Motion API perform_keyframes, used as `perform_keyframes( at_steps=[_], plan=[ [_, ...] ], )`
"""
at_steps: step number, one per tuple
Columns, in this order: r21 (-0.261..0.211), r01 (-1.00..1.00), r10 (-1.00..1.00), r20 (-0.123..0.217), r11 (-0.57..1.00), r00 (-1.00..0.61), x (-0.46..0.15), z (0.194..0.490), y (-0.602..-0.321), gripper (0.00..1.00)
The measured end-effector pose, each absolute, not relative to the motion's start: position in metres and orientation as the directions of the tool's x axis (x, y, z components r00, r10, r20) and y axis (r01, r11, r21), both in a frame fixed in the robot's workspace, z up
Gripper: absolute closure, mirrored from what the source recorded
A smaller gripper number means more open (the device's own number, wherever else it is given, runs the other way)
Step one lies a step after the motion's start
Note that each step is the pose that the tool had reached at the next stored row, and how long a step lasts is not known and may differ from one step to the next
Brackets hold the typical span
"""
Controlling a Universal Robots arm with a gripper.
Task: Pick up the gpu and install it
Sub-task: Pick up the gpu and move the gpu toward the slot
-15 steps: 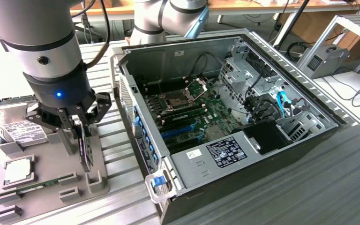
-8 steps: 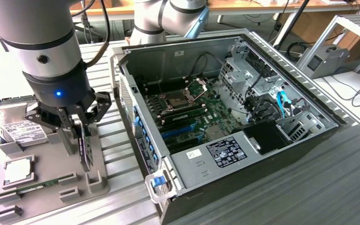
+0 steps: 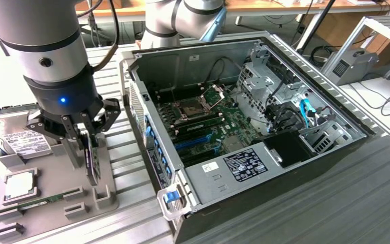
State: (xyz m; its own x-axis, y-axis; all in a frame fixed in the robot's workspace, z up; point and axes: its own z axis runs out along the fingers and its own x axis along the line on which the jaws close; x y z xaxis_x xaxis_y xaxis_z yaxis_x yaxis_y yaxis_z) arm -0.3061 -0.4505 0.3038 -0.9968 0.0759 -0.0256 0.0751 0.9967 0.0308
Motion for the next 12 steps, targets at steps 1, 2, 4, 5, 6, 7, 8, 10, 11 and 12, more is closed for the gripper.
perform_keyframes(
  at_steps=[1, 2, 4, 5, 6, 7, 8, 10, 11, 12],
  plan=[
    [0.031, 0.075, 0.076, -0.026, 0.997, -0.997, -0.3060, 0.3041, -0.4505, 0.74],
    [0.031, 0.075, 0.076, -0.026, 0.997, -0.997, -0.3060, 0.3043, -0.4504, 0.74],
    [0.031, 0.075, 0.076, -0.026, 0.997, -0.997, -0.3061, 0.3048, -0.4504, 0.74],
    [0.031, 0.075, 0.076, -0.026, 0.997, -0.997, -0.3061, 0.3051, -0.4505, 0.74],
    [0.031, 0.075, 0.076, -0.026, 0.997, -0.997, -0.3060, 0.3053, -0.4505, 0.74],
    [0.031, 0.075, 0.076, -0.026, 0.997, -0.997, -0.3061, 0.3056, -0.4505, 0.74],
    [0.031, 0.075, 0.076, -0.026, 0.997, -0.997, -0.3061, 0.3058, -0.4504, 0.74],
    [0.031, 0.075, 0.076, -0.026, 0.997, -0.997, -0.3061, 0.3063, -0.4504, 0.74],
    [0.031, 0.075, 0.076, -0.026, 0.997, -0.997, -0.3061, 0.3066, -0.4504, 0.74],
    [0.031, 0.075, 0.076, -0.026, 0.997, -0.997, -0.3061, 0.3068, -0.4504, 0.74]
  ],
)
